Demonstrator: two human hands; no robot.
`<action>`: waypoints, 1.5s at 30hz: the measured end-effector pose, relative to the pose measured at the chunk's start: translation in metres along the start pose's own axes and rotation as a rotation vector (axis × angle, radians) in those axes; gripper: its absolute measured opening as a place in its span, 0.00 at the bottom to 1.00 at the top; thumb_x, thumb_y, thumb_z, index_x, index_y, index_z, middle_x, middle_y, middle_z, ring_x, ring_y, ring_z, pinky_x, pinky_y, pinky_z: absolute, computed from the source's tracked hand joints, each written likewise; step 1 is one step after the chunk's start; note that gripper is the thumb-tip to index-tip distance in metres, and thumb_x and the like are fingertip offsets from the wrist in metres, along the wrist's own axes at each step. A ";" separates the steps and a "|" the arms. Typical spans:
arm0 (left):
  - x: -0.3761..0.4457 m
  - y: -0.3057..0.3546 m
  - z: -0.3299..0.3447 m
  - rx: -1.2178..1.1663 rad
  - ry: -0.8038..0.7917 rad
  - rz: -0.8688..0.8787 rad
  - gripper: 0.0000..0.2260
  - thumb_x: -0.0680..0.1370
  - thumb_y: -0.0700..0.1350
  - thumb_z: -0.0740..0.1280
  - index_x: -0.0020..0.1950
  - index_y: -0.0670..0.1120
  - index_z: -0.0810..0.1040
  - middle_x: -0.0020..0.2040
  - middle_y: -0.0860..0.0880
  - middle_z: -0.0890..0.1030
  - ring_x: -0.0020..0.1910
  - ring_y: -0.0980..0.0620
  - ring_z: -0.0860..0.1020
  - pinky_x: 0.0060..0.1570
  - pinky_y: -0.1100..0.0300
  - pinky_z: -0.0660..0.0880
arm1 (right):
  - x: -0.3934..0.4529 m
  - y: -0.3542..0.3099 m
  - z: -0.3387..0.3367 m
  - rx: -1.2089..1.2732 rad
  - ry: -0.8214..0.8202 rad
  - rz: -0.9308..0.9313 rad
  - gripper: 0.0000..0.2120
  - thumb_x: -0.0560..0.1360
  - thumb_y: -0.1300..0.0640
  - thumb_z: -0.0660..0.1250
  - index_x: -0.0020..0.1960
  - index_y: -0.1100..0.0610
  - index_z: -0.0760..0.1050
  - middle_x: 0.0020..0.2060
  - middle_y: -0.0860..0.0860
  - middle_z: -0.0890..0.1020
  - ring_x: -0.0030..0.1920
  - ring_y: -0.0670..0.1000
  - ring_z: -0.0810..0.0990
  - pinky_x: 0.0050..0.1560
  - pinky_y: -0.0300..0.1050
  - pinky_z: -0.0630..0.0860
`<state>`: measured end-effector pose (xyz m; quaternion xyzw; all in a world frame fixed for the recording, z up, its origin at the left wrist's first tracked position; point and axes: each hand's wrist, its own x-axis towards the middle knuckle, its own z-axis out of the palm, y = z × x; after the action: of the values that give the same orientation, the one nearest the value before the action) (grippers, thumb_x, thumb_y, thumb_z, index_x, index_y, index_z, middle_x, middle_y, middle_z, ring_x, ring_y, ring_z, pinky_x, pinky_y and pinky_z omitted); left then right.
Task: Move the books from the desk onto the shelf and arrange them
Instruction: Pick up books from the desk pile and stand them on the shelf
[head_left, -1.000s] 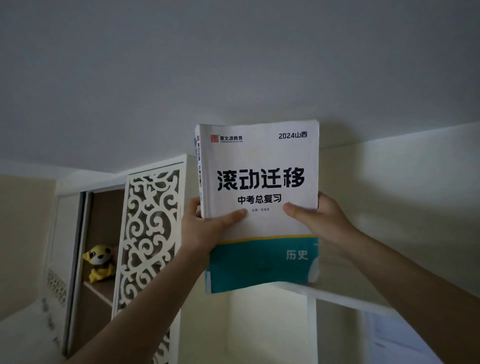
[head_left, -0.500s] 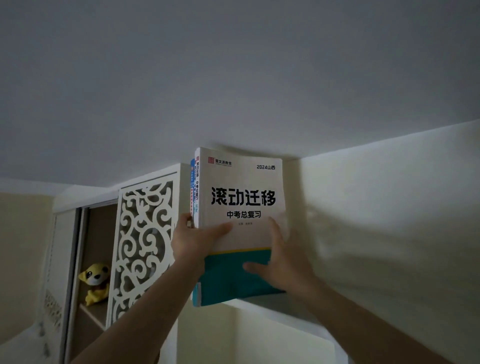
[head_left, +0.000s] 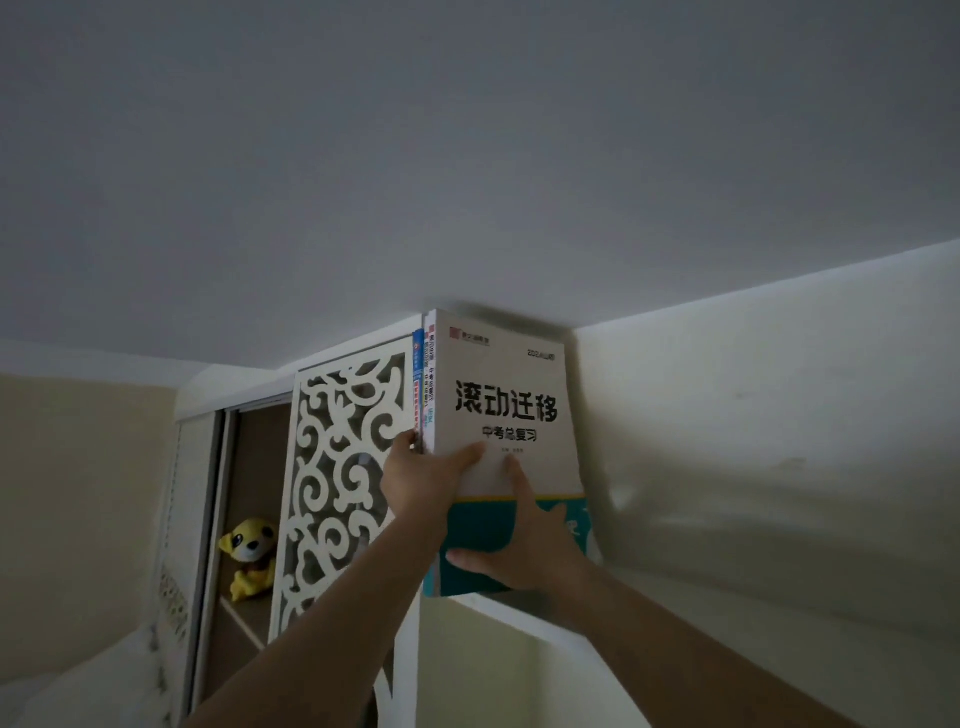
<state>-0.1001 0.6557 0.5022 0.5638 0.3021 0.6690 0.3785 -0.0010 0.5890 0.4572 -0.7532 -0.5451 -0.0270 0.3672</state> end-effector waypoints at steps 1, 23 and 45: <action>0.003 -0.003 0.001 -0.006 0.001 0.005 0.25 0.62 0.52 0.81 0.53 0.48 0.76 0.46 0.51 0.82 0.43 0.50 0.82 0.42 0.51 0.83 | 0.004 0.001 0.002 -0.010 -0.003 0.001 0.67 0.48 0.22 0.64 0.68 0.35 0.20 0.76 0.55 0.60 0.77 0.61 0.51 0.74 0.66 0.56; -0.002 -0.061 0.012 -0.200 -0.023 0.231 0.24 0.74 0.51 0.73 0.68 0.56 0.68 0.54 0.59 0.77 0.53 0.61 0.77 0.41 0.71 0.73 | 0.020 0.011 0.000 0.157 -0.112 0.031 0.68 0.62 0.42 0.80 0.75 0.45 0.27 0.78 0.54 0.55 0.76 0.58 0.57 0.74 0.51 0.60; 0.014 -0.077 0.006 0.141 -0.295 0.661 0.28 0.83 0.56 0.49 0.76 0.58 0.34 0.78 0.61 0.36 0.77 0.64 0.39 0.78 0.51 0.48 | 0.011 0.005 0.010 0.021 -0.054 -0.082 0.69 0.56 0.34 0.79 0.73 0.38 0.26 0.78 0.56 0.53 0.75 0.58 0.61 0.74 0.55 0.62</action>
<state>-0.0821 0.7077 0.4468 0.7461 0.0911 0.6442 0.1416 0.0044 0.6032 0.4523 -0.7268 -0.5856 -0.0161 0.3587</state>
